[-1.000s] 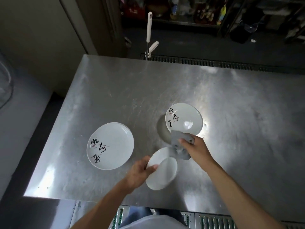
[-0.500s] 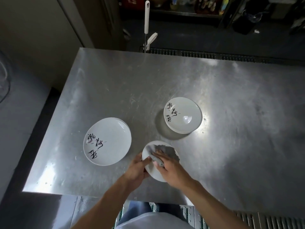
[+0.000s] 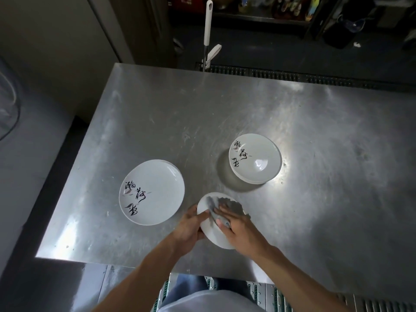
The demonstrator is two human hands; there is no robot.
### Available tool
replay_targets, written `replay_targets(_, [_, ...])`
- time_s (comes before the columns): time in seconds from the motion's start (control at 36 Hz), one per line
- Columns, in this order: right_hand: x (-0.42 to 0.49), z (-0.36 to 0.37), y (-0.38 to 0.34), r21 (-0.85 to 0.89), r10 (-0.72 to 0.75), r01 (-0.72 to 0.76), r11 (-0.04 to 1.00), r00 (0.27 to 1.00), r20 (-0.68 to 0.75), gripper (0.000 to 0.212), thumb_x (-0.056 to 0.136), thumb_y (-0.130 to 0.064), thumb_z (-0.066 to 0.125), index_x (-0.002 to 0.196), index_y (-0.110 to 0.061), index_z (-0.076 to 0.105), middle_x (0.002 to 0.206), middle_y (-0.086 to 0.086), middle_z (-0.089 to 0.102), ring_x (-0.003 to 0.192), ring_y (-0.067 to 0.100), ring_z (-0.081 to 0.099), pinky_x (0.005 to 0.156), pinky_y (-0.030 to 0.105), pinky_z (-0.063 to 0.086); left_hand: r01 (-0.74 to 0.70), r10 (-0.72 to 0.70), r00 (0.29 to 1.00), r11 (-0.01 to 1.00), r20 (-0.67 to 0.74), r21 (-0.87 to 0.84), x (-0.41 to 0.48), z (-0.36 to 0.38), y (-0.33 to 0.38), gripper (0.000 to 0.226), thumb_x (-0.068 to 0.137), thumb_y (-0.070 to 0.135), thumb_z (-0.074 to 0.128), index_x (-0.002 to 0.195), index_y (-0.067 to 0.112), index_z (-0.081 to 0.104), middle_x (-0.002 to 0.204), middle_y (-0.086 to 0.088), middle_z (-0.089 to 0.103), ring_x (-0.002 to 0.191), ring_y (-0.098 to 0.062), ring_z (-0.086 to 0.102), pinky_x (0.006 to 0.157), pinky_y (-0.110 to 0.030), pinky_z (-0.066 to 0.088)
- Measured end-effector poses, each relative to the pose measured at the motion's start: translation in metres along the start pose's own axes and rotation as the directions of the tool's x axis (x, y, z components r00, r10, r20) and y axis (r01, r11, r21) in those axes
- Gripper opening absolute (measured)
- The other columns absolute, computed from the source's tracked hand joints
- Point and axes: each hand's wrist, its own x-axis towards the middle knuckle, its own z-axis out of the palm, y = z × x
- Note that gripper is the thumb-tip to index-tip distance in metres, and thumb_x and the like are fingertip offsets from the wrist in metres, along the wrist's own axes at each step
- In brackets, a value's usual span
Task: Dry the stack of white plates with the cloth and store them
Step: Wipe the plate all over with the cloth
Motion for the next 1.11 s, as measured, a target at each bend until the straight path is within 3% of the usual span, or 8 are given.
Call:
replay_targets(0.14, [-0.011, -0.010, 0.018, -0.012, 0.021, -0.020, 1.000, 0.999, 0.037, 0.045, 0.108, -0.042, 0.038, 0.151, -0.032, 0.044, 0.157, -0.023, 0.026, 0.147, 0.003, 0.030, 0.116, 0.011, 0.022, 0.027, -0.028, 0.999, 0.999, -0.026, -0.018, -0.003, -0.005, -0.002, 0.032, 0.100, 0.014, 0.063, 0.131, 0.018, 0.058, 0.113, -0.007, 0.076, 0.102, -0.029, 0.072, 0.072, -0.040, 0.061])
replay_targets(0.25, [0.000, -0.008, 0.016, 0.014, 0.152, -0.152, 0.988, 0.988, 0.024, 0.049, 0.106, -0.046, 0.036, 0.152, -0.031, 0.042, 0.162, -0.016, 0.023, 0.150, 0.006, 0.023, 0.123, 0.031, 0.025, 0.065, -0.065, 0.997, 0.998, 0.031, 0.007, -0.009, -0.005, -0.011, 0.044, 0.092, 0.015, 0.072, 0.132, 0.025, 0.058, 0.113, -0.005, 0.076, 0.095, -0.024, 0.074, 0.067, -0.035, 0.059])
replay_targets(0.42, [-0.006, 0.008, 0.012, 0.004, -0.009, 0.008, 1.000, 0.991, 0.137, 0.054, 0.103, -0.058, 0.032, 0.151, -0.036, 0.041, 0.161, -0.023, 0.025, 0.148, -0.009, 0.015, 0.121, 0.020, 0.015, 0.073, -0.072, 0.991, 0.997, 0.115, 0.003, -0.013, -0.010, -0.011, 0.056, 0.083, 0.015, 0.073, 0.136, 0.022, 0.058, 0.123, -0.016, 0.071, 0.102, -0.030, 0.071, 0.071, -0.038, 0.059])
replay_targets(0.56, [0.006, 0.005, 0.015, 0.102, 0.257, -0.252, 0.962, 0.966, -0.039, 0.051, 0.102, -0.053, 0.040, 0.149, -0.035, 0.045, 0.156, -0.025, 0.031, 0.148, -0.004, 0.023, 0.115, 0.010, 0.018, 0.085, -0.091, 0.991, 0.994, 0.101, 0.062, -0.015, -0.010, -0.013, 0.046, 0.096, 0.005, 0.062, 0.137, 0.023, 0.056, 0.119, -0.012, 0.071, 0.098, -0.029, 0.069, 0.071, -0.040, 0.059])
replay_targets(0.69, [0.011, 0.012, 0.001, -0.008, -0.062, 0.062, 0.998, 0.995, 0.083, 0.050, 0.105, -0.049, 0.038, 0.152, -0.031, 0.041, 0.163, -0.018, 0.024, 0.150, -0.006, 0.012, 0.122, 0.019, 0.014, 0.070, -0.084, 0.986, 0.992, 0.147, 0.104, -0.017, -0.012, -0.004, 0.044, 0.095, 0.006, 0.065, 0.137, 0.016, 0.056, 0.115, -0.011, 0.072, 0.095, -0.026, 0.069, 0.072, -0.037, 0.058])
replay_targets(0.81, [0.017, 0.003, 0.000, -0.017, 0.136, -0.136, 0.991, 0.990, -0.040, 0.047, 0.107, -0.042, 0.040, 0.152, -0.030, 0.041, 0.161, -0.011, 0.032, 0.151, 0.006, 0.023, 0.121, 0.024, 0.023, 0.069, -0.084, 0.987, 0.992, 0.139, 0.106, -0.017, -0.013, -0.003, 0.047, 0.092, 0.008, 0.068, 0.136, 0.020, 0.057, 0.113, -0.008, 0.073, 0.097, -0.025, 0.070, 0.074, -0.038, 0.059])
replay_targets(0.92, [0.014, 0.020, -0.009, -0.060, -0.129, 0.131, 0.990, 0.991, 0.042, 0.046, 0.106, -0.038, 0.043, 0.149, -0.021, 0.047, 0.162, -0.009, 0.030, 0.152, 0.004, 0.017, 0.126, 0.032, 0.013, 0.062, -0.084, 0.983, 0.989, 0.163, 0.135, -0.016, -0.015, -0.003, 0.039, 0.098, 0.006, 0.061, 0.135, 0.018, 0.058, 0.124, -0.014, 0.072, 0.103, -0.028, 0.070, 0.082, -0.041, 0.059])
replay_targets(1.11, [0.020, 0.018, -0.009, -0.055, -0.139, 0.142, 0.988, 0.989, 0.051, 0.045, 0.106, -0.036, 0.045, 0.150, -0.023, 0.046, 0.161, -0.006, 0.033, 0.151, 0.008, 0.024, 0.124, 0.030, 0.021, 0.056, -0.072, 0.982, 0.994, 0.176, 0.092, -0.012, -0.016, -0.006, 0.055, 0.080, 0.015, 0.070, 0.134, 0.019, 0.058, 0.122, -0.014, 0.072, 0.101, -0.027, 0.070, 0.081, -0.042, 0.058])
